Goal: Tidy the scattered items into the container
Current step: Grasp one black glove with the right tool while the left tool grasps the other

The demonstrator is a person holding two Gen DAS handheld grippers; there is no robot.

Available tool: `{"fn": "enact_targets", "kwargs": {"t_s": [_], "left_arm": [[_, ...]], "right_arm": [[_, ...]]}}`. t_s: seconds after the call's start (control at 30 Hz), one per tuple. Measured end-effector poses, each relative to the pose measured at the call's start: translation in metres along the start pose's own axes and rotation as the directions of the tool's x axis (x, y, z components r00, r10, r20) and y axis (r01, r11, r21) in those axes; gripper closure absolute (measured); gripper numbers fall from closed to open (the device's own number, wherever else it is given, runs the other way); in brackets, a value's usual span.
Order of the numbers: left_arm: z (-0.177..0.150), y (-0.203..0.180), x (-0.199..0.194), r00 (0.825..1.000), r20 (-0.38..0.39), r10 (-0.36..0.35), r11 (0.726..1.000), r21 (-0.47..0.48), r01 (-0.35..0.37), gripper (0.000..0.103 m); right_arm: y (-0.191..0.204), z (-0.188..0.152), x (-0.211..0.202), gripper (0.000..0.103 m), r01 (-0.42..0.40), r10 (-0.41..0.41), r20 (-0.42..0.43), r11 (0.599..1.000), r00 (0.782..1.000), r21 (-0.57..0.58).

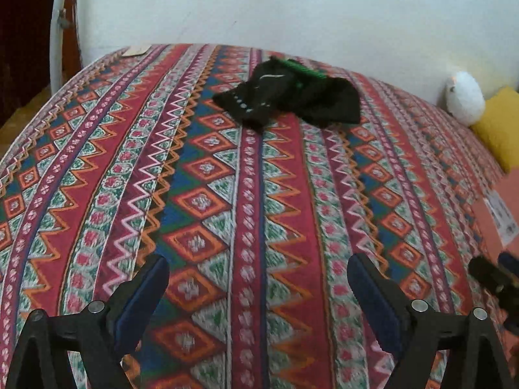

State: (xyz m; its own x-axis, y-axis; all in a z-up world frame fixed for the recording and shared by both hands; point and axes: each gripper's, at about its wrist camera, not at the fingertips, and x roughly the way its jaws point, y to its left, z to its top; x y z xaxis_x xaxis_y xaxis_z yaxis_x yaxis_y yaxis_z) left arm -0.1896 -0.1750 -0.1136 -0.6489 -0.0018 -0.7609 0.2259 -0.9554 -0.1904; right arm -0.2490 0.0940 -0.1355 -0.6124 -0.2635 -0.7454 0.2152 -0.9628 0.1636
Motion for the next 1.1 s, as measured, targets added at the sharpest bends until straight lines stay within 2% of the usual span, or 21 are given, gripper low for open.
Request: {"fn": "enact_targets", "kwargs": {"t_s": [0.03, 0.17, 0.27, 0.33, 0.4, 0.5, 0.53, 0.57, 0.6, 0.63, 0.67, 0.7, 0.73, 0.8, 0.87, 0.97, 1.1], "left_arm": [[0.004, 0.002, 0.005, 1.0, 0.0, 0.01, 1.0, -0.002, -0.01, 0.01], [0.033, 0.011, 0.04, 0.999, -0.014, 0.047, 0.998, -0.043, -0.048, 0.01], [0.069, 0.008, 0.077, 0.999, -0.012, 0.04, 0.998, -0.043, -0.04, 0.01], [0.088, 0.001, 0.095, 0.999, -0.001, 0.048, 0.999, -0.003, -0.048, 0.01], [0.11, -0.011, 0.119, 0.994, 0.011, 0.108, 0.99, 0.085, -0.109, 0.01], [0.135, -0.02, 0.152, 0.983, 0.013, 0.182, 0.972, 0.147, -0.182, 0.01], [0.142, -0.02, 0.161, 0.983, 0.009, 0.183, 0.972, 0.148, -0.183, 0.01], [0.149, -0.021, 0.169, 0.983, 0.006, 0.185, 0.972, 0.148, -0.184, 0.01], [0.155, -0.022, 0.178, 0.982, 0.003, 0.186, 0.971, 0.151, -0.185, 0.011], [0.16, -0.023, 0.186, 0.983, 0.002, 0.184, 0.97, 0.164, -0.181, 0.014], [0.163, -0.025, 0.19, 0.987, -0.005, 0.16, 0.972, 0.177, -0.156, 0.039], [0.165, -0.022, 0.195, 0.994, -0.043, 0.103, 0.98, 0.173, -0.094, 0.081], [0.164, -0.016, 0.196, 0.995, -0.08, 0.066, 0.989, 0.14, -0.054, 0.081], [0.156, 0.006, 0.178, 0.997, -0.079, -0.025, 0.999, 0.03, 0.027, 0.086], [0.139, 0.025, 0.149, 0.993, -0.072, -0.092, 0.993, -0.082, 0.086, 0.088], [0.104, 0.034, 0.082, 0.989, 0.009, -0.151, 0.979, -0.138, 0.151, 0.088], [0.063, 0.028, -0.009, 0.969, 0.119, -0.218, 0.959, -0.16, 0.235, 0.088]], "right_arm": [[-0.004, 0.002, 0.009, 0.005, -0.001, 0.001, -0.02, 1.0, 1.0, 0.018], [0.001, 0.043, 0.053, 0.005, -0.082, 0.086, -0.037, 0.992, 0.996, 0.1], [0.006, 0.076, 0.086, 0.005, -0.143, 0.152, -0.043, 0.976, 0.987, 0.161], [0.009, 0.097, 0.108, 0.005, -0.183, 0.196, -0.045, 0.962, 0.98, 0.202], [0.012, 0.119, 0.13, 0.005, -0.222, 0.24, -0.045, 0.944, 0.97, 0.243], [0.032, 0.154, 0.173, 0.007, -0.204, 0.215, -0.026, 0.954, 0.976, 0.219], [0.04, 0.165, 0.192, 0.023, -0.17, 0.178, -0.029, 0.968, 0.984, 0.184], [0.045, 0.171, 0.205, 0.046, -0.153, 0.162, -0.048, 0.976, 0.986, 0.152], [0.045, 0.172, 0.213, 0.095, -0.153, 0.164, -0.072, 0.978, 0.984, 0.141], [0.045, 0.172, 0.219, 0.094, -0.156, 0.17, -0.097, 0.979, 0.981, 0.133], [0.041, 0.169, 0.214, 0.094, -0.173, 0.186, -0.081, 0.974, 0.979, 0.143], [0.038, 0.165, 0.203, 0.095, -0.176, 0.185, -0.06, 0.975, 0.981, 0.133], [0.033, 0.159, 0.188, 0.095, -0.175, 0.181, -0.043, 0.977, 0.983, 0.121], [0.023, 0.145, 0.155, 0.095, -0.185, 0.188, -0.02, 0.977, 0.982, 0.109], [0.013, 0.128, 0.119, 0.095, -0.206, 0.209, -0.018, 0.972, 0.978, 0.111], [0.005, 0.104, 0.063, 0.095, -0.231, 0.232, -0.004, 0.969, 0.973, 0.088], [0.001, 0.082, -0.019, 0.095, -0.26, 0.256, 0.073, 0.964, 0.964, 0.062]]}}
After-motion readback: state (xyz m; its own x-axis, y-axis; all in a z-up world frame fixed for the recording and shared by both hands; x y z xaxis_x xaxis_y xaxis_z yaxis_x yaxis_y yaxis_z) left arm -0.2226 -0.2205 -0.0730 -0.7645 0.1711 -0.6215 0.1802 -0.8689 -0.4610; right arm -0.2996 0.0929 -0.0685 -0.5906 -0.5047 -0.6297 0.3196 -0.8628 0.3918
